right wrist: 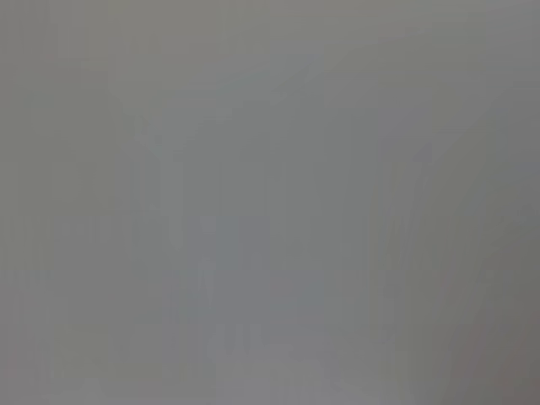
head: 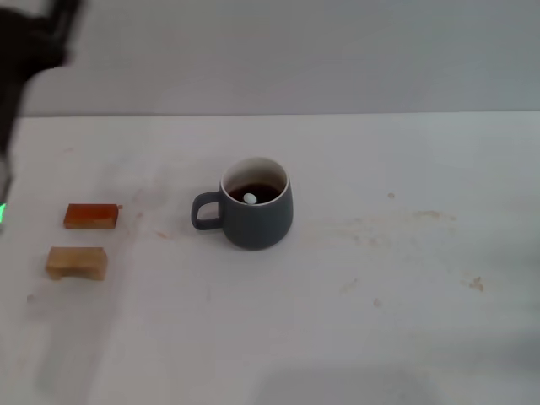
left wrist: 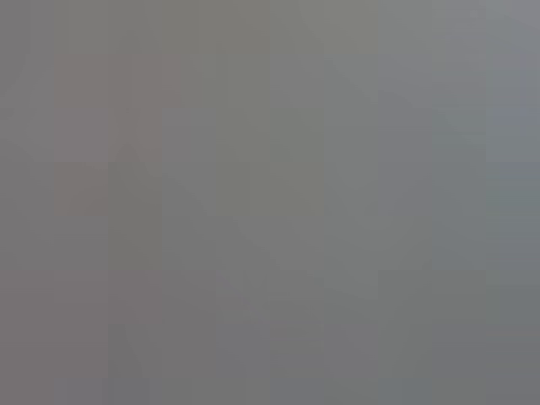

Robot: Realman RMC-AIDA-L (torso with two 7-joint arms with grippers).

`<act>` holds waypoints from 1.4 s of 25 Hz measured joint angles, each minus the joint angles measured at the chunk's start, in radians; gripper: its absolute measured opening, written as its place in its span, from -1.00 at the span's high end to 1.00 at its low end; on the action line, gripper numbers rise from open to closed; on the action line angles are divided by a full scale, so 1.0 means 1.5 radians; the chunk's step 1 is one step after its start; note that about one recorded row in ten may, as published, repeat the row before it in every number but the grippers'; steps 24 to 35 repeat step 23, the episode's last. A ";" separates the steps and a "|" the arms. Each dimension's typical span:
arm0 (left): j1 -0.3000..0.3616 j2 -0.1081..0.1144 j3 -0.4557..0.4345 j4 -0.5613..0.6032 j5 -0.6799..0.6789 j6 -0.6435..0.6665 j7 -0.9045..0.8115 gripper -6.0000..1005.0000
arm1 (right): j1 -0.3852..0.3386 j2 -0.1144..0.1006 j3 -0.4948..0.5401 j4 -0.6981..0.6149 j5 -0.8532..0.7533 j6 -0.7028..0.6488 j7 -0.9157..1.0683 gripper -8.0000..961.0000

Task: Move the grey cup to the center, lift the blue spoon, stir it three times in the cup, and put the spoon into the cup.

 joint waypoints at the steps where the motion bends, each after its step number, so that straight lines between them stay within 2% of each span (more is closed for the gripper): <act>1: -0.001 0.001 -0.006 0.047 0.010 0.065 -0.059 -0.25 | 0.000 0.000 0.000 0.000 0.000 0.000 0.000 0.99; 2: -0.003 0.001 -0.011 0.081 0.020 0.118 -0.108 -0.30 | -0.002 0.000 0.000 0.000 0.000 -0.005 0.000 0.99; 3: -0.003 0.001 -0.011 0.081 0.020 0.118 -0.108 -0.34 | -0.004 0.000 0.000 0.000 0.000 -0.009 0.000 0.99; 4: -0.022 -0.001 -0.041 0.203 0.044 0.235 -0.213 -0.39 | -0.006 0.000 0.000 0.000 -0.001 -0.015 -0.001 0.99; 5: -0.052 -0.003 -0.072 0.333 0.059 0.316 -0.265 -0.39 | -0.009 0.001 -0.003 0.000 -0.003 -0.027 -0.003 0.99; 6: -0.064 -0.003 -0.081 0.377 0.063 0.338 -0.276 -0.39 | -0.009 0.001 -0.003 0.000 -0.003 -0.027 -0.003 0.99; 7: -0.064 -0.003 -0.081 0.377 0.063 0.338 -0.276 -0.39 | -0.010 0.001 -0.004 0.000 -0.003 -0.033 -0.004 0.99; 8: -0.124 -0.005 -0.120 0.554 0.061 0.376 -0.280 -0.39 | -0.013 0.002 -0.015 -0.001 -0.004 -0.052 -0.005 0.99; 9: -0.124 -0.005 -0.120 0.554 0.061 0.376 -0.280 -0.39 | -0.013 0.002 -0.015 -0.001 -0.004 -0.052 -0.005 0.99; 10: -0.160 -0.008 -0.149 0.657 0.055 0.376 -0.275 -0.39 | -0.016 0.002 -0.032 -0.003 -0.004 -0.075 -0.005 0.99; 11: -0.160 -0.008 -0.149 0.657 0.055 0.376 -0.275 -0.39 | -0.016 0.002 -0.032 -0.003 -0.004 -0.075 -0.005 0.99; 15: -0.220 -0.009 -0.171 0.798 0.052 0.378 -0.260 -0.39 | -0.024 0.002 -0.046 -0.005 -0.005 -0.123 -0.005 0.99; 23: -0.218 -0.011 -0.168 0.811 0.051 0.379 -0.256 -0.39 | -0.025 0.002 -0.081 -0.013 -0.005 -0.142 -0.006 0.99; 35: -0.218 -0.011 -0.168 0.811 0.051 0.379 -0.256 -0.39 | -0.025 0.002 -0.081 -0.013 -0.005 -0.142 -0.006 0.99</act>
